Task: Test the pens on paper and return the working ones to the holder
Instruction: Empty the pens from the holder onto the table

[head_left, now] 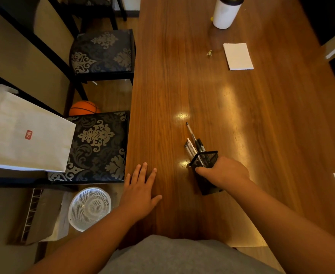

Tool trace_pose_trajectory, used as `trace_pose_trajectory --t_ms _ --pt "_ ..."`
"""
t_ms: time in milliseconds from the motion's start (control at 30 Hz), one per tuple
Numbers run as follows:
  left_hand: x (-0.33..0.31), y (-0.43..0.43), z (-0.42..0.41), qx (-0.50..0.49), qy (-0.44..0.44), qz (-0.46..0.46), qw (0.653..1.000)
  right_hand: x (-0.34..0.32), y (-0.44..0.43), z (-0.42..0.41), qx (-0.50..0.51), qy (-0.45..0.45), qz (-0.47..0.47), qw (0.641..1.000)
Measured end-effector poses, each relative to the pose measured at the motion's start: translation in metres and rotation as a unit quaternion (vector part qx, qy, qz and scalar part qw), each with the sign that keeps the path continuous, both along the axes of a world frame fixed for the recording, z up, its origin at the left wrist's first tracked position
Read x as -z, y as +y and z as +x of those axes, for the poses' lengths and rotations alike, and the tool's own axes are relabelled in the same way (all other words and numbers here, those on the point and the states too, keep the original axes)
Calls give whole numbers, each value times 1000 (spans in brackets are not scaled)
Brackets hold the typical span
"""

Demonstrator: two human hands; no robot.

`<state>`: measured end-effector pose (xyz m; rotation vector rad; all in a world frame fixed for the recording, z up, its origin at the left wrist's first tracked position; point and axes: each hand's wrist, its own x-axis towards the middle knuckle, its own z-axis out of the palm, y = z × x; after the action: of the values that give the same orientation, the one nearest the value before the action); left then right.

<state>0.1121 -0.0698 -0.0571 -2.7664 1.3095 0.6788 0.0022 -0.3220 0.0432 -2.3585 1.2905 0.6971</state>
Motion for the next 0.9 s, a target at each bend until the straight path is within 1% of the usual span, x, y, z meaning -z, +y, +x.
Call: trace_pose_trajectory --t_ms 100,200,333,467,900 --pt "-1 0 0 0 0 0 1000 -1 0 -4 -33 0 -78 996" --pt "-1 0 -1 -1 2 -3 1000 -3 -3 -10 -54 16 -105 993" --pt "-1 0 0 -2 1 -2 1000 -10 -6 -14 -83 56 -101 990" --pt "-1 -1 -1 -3 -2 -1 1000 -17 -6 -20 -104 55 -111 987" --pt "3 20 -27 -47 -3 -24 999 -30 2 -49 -107 94 -91 986"
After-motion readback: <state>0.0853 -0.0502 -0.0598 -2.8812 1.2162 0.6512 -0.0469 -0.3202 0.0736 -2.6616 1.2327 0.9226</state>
